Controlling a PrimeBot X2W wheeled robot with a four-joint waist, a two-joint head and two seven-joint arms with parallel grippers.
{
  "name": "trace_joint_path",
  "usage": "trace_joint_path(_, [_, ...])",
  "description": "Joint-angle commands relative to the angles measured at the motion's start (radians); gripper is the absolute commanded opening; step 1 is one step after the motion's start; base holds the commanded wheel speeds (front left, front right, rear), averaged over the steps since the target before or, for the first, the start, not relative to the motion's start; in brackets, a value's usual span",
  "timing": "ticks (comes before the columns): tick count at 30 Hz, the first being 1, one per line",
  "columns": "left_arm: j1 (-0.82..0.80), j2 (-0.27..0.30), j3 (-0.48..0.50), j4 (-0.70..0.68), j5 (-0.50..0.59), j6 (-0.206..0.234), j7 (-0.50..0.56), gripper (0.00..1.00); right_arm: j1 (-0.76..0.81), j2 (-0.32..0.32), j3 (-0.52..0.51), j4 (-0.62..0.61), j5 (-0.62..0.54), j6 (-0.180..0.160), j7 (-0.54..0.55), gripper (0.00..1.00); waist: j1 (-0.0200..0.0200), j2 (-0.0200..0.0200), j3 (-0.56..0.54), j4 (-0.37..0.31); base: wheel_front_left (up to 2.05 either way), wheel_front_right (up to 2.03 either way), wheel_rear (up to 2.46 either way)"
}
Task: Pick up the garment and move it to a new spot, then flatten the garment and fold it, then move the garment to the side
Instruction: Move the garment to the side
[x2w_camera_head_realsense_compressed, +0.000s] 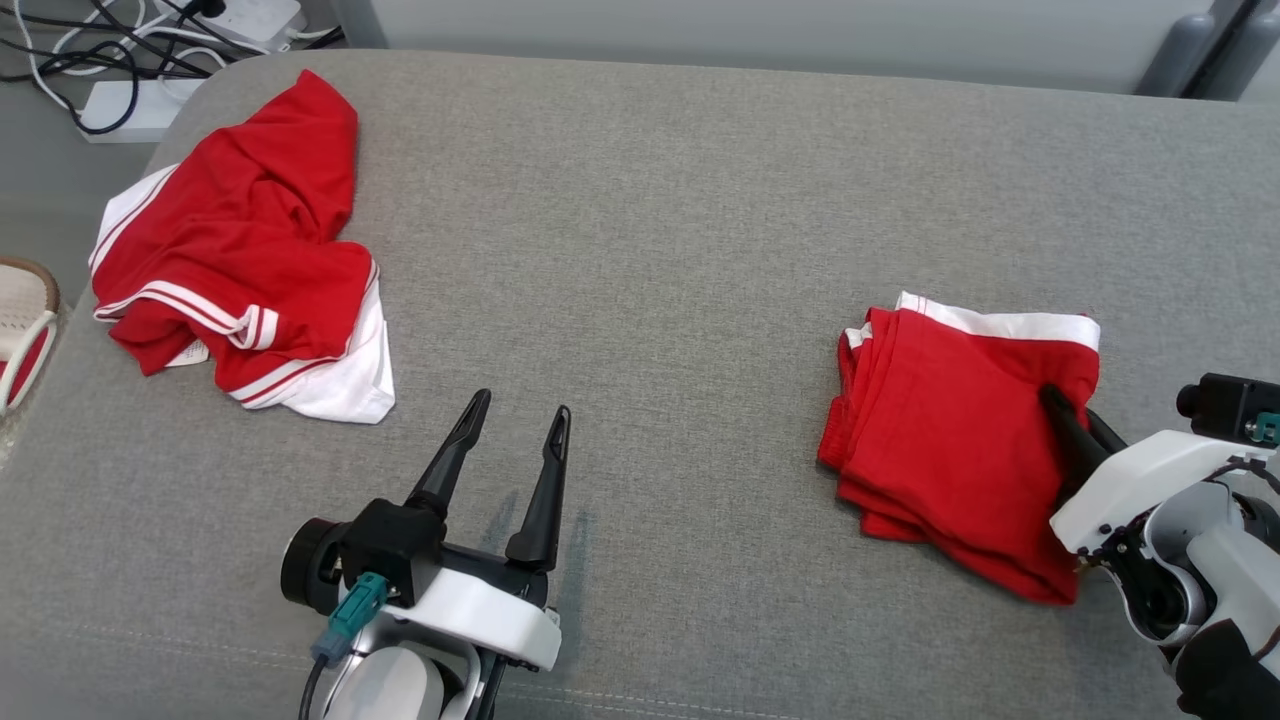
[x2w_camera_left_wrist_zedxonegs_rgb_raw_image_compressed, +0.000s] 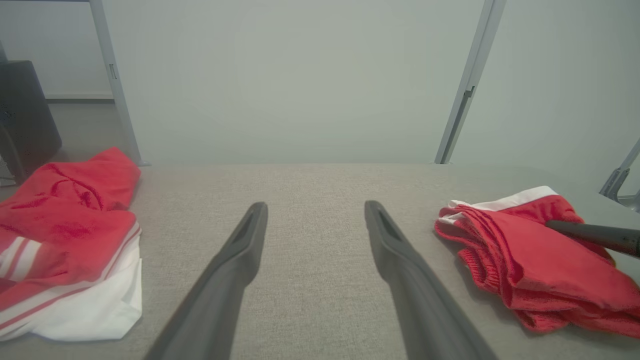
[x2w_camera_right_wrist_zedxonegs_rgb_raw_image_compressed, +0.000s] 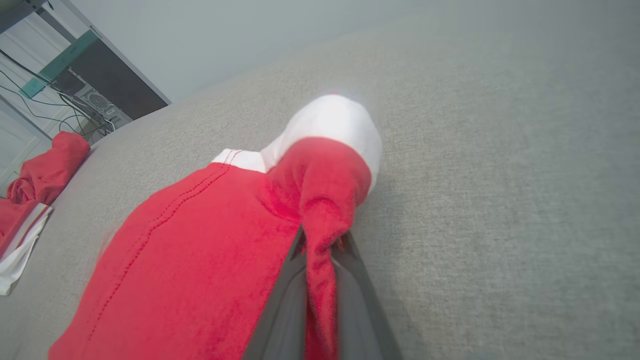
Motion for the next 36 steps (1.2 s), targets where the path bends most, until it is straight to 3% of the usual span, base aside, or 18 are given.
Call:
trace_joint_path(1, [-0.028,0.004,0.031,-0.023,0.009,0.0,-0.01,1.0,-0.01,-0.017,0.013,-0.005,-0.006,0.004,-0.021,0.0,0.0,0.0,-0.001,-0.012,0.0,0.0,0.0])
trace_joint_path(15, [-0.043,0.004,0.015,-0.004,0.033,-0.019,-0.01,1.0,-0.017,0.013,0.046,0.068,0.028,0.004,-0.09,0.0,0.0,0.0,-0.001,-0.179,0.0,0.0,0.0])
trace_joint_path(36, [-0.057,0.004,0.03,0.019,0.073,-0.04,-0.01,1.0,0.009,0.036,0.082,-0.008,0.046,0.004,-0.104,0.0,0.0,0.0,-0.02,-0.434,0.0,0.0,0.0])
